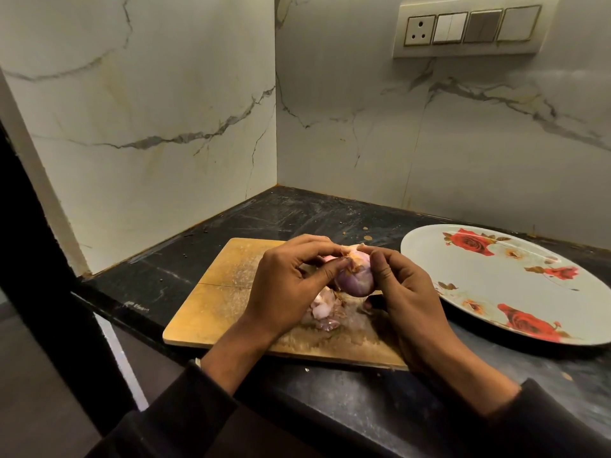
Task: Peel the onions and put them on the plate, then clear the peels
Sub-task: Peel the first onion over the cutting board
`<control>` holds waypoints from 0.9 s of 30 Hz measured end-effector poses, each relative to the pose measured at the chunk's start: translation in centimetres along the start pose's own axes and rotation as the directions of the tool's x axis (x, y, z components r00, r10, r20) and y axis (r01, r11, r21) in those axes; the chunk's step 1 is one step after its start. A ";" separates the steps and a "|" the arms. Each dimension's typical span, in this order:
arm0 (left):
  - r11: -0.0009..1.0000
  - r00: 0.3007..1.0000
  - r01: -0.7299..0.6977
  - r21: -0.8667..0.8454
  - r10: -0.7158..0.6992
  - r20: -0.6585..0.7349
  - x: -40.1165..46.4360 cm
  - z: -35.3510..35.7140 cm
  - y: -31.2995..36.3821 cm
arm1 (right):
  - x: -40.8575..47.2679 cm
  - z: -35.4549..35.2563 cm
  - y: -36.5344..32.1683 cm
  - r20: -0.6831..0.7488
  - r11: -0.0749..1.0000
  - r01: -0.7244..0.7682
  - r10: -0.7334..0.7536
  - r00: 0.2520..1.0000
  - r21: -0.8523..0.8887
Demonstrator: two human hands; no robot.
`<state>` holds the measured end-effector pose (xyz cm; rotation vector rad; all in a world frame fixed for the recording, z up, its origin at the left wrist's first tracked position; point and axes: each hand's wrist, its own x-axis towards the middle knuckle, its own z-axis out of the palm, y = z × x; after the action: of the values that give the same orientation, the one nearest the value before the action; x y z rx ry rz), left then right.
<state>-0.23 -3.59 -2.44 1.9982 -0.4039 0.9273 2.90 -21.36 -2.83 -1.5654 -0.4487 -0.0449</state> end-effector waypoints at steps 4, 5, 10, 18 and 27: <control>0.997 0.999 -0.031 0.071 0.032 -0.013 -0.1 0.0 0.1 | -0.2 0.0 -0.2 0.037 0.999 0.036 -0.035 0.999 -0.031; 0.996 0.999 -0.034 0.084 0.036 -0.019 -0.1 0.0 0.1 | -0.3 0.1 -0.3 0.060 0.998 0.041 -0.038 0.997 -0.042; 0.993 0.998 -0.047 0.106 0.051 -0.039 -0.1 -0.1 0.2 | -0.8 0.4 -0.6 0.113 0.982 0.109 -0.092 0.989 -0.155; 0.991 0.997 -0.065 0.118 0.069 -0.036 -0.2 -0.1 0.2 | -0.9 0.6 -0.7 0.182 0.988 0.130 -0.114 0.977 -0.084; 0.988 0.998 -0.054 0.144 0.059 -0.029 -0.4 -0.1 0.4 | -1.1 0.7 -0.8 0.210 0.981 0.169 -0.146 0.967 -0.097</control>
<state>-0.77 -3.76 -2.41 2.1074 -0.3871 1.0491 1.52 -20.98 -2.45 -1.6506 -0.7423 -0.0340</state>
